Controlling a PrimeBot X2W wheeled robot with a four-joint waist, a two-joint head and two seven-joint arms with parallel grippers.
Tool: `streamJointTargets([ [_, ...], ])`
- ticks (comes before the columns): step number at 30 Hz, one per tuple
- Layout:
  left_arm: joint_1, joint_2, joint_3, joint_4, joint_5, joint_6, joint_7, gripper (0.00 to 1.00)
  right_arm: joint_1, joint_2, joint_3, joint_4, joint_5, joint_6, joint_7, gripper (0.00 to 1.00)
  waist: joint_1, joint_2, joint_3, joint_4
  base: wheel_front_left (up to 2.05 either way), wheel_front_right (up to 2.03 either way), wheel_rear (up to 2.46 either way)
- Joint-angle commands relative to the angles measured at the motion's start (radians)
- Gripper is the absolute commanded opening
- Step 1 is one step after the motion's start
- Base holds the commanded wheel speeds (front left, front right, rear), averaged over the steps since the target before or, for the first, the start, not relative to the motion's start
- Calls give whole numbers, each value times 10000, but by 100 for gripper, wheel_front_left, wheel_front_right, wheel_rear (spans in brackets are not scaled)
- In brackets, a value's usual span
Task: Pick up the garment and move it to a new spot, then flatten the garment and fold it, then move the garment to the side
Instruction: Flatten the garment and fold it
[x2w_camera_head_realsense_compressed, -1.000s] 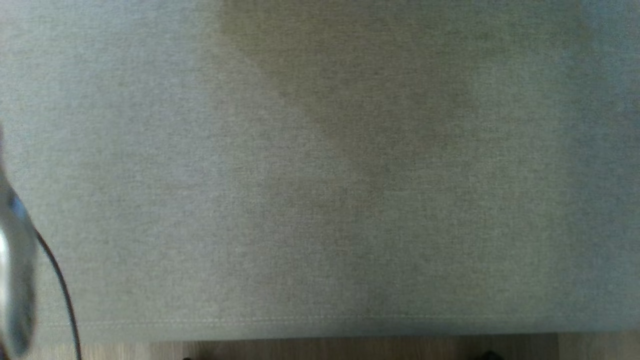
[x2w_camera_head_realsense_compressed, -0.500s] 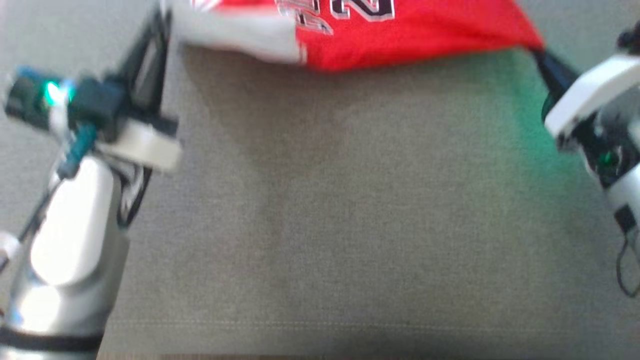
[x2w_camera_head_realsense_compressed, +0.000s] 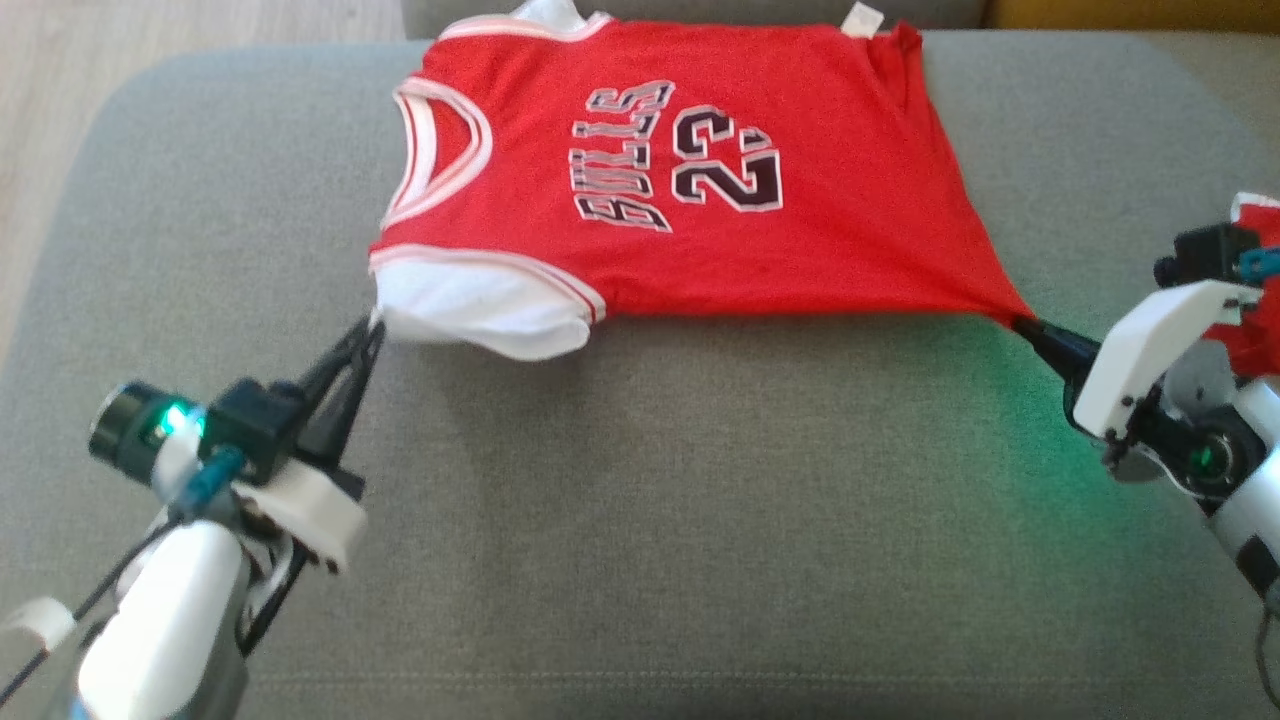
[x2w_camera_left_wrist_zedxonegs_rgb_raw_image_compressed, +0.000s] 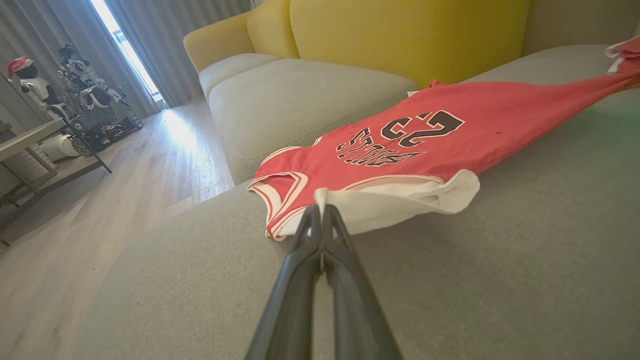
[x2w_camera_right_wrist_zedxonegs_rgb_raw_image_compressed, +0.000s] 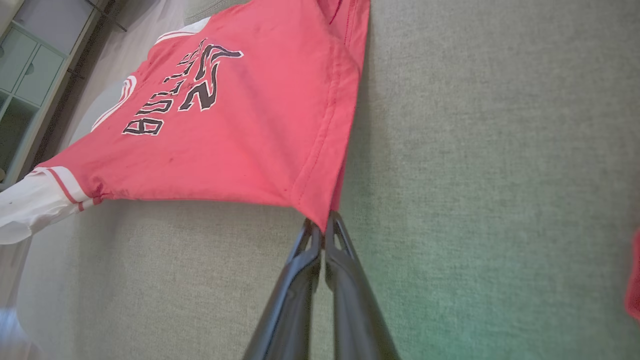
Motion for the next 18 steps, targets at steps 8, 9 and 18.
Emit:
streamJointTargets([
  [8,360,802,-334,-517,-601,-55,-49,0,678,-528,308,-251,685,-7,706,0,1,-1,-511,5,0,0,0],
  [9,437,886,-477,-553,-708,-55,-49,0,727,-577,324,-287,753,-7,768,0,1,-1,-551,1,0,0,0],
  [18,1139,2318,-1982,-1463,-2733,-58,566,0,1452,-1214,572,-662,1483,-7,1902,0,1,-1,-1066,32,0,0,0],
])
